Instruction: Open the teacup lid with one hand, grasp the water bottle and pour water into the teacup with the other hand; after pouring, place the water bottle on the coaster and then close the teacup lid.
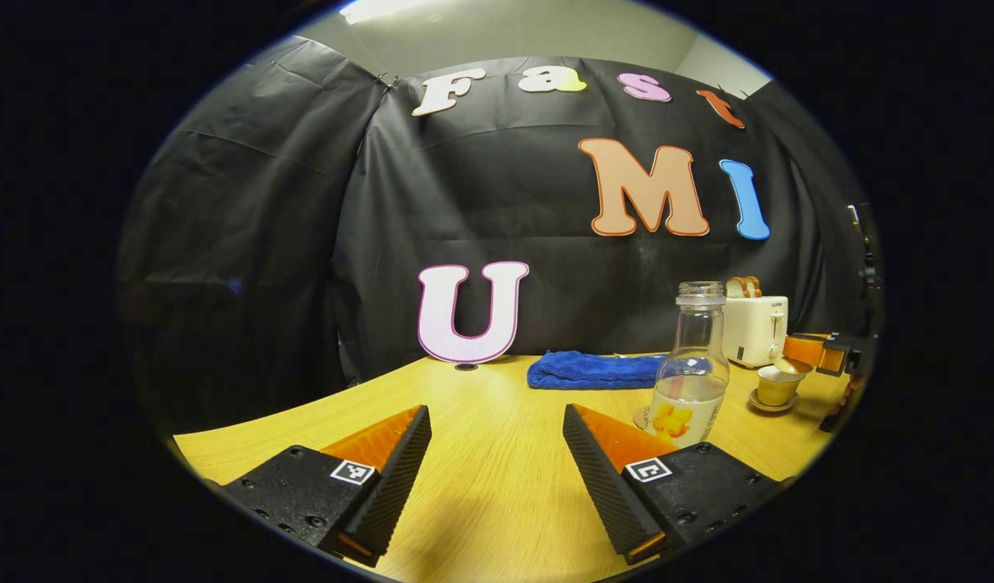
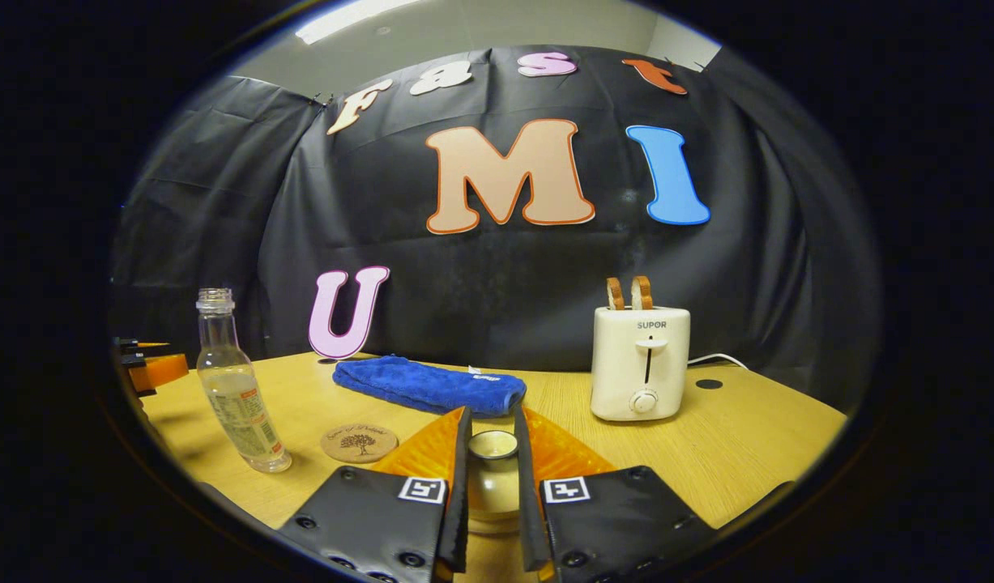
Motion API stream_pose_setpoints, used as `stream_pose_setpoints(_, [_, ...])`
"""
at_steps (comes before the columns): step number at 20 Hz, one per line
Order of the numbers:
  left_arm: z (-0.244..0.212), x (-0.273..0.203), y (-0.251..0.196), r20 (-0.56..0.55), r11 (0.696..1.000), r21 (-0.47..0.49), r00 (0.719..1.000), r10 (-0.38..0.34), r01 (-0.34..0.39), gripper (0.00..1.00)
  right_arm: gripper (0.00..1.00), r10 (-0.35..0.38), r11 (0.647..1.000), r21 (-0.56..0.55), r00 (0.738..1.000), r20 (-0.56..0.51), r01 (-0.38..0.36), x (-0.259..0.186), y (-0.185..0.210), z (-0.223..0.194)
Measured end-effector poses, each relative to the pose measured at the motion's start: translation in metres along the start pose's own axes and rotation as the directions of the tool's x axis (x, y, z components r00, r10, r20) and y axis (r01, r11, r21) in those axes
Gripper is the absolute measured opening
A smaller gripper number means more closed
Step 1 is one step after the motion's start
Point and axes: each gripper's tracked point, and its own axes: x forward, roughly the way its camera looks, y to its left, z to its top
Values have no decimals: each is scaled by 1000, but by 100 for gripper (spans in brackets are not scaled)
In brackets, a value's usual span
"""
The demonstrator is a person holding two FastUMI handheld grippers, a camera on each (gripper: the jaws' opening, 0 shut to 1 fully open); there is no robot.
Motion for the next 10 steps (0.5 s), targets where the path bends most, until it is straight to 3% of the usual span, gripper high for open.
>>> stream_pose_setpoints(5, [0, 0, -7, 2, 999, -1, 999, -39, 39, 96, 28, -26, 1000, -1, 1000, 0, 26, -27, -12, 0])
stream_pose_setpoints(6, [0, 0, -10, 3, 999, -2, 999, -52, 52, 96, 31, -35, 999, -2, 999, 5, 35, -34, -15, 2])
stream_pose_setpoints(10, [0, -2, -43, 8, 978, -5, 978, -207, 207, 95, 28, -65, 998, -1, 998, 13, 65, -60, -26, 4])
